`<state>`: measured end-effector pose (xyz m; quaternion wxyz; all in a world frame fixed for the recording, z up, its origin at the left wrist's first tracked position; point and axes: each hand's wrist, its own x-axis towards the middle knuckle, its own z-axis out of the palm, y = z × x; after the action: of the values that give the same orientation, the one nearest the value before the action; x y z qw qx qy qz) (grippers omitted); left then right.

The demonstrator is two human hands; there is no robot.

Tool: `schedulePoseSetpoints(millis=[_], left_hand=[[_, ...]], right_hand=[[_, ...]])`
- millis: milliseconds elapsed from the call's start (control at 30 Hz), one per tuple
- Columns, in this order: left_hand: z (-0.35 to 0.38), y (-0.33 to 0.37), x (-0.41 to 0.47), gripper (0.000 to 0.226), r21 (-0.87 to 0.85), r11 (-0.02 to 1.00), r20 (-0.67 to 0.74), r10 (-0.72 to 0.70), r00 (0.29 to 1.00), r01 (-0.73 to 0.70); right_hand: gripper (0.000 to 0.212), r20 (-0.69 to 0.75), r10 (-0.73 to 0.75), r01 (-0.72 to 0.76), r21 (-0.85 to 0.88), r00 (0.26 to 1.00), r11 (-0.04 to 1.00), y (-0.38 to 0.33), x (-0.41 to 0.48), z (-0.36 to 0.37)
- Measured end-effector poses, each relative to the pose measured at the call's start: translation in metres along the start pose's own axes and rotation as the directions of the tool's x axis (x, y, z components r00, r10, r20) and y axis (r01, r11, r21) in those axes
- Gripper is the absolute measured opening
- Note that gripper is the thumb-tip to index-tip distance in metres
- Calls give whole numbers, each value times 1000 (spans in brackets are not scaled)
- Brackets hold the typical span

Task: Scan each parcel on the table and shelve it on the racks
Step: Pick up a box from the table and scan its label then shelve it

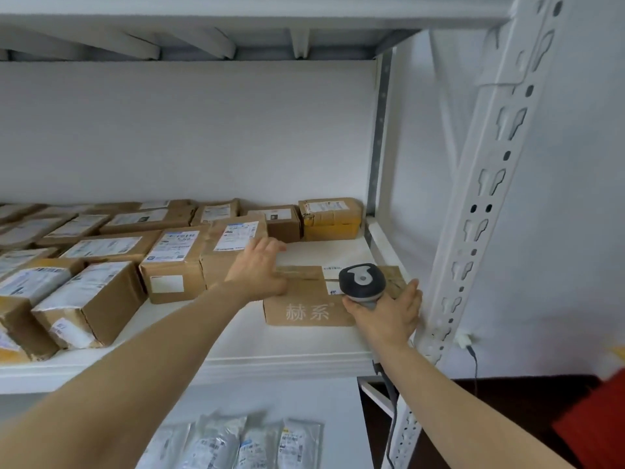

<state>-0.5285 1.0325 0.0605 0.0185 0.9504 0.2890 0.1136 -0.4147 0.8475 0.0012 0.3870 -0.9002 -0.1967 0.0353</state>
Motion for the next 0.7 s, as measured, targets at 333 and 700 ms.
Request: schedulePoseSetpoints(millis=[333,700], left_hand=[[-8,-14,22,119,382,871,441,120,889,-307],[13,-9,33,98,434,874,241,120,963,-218]], right_hand=[[76,-2,4,-4,-28,1000,1000,-7,0,-6],[72,77,0,-20,254,997,967,-20,25,-5]])
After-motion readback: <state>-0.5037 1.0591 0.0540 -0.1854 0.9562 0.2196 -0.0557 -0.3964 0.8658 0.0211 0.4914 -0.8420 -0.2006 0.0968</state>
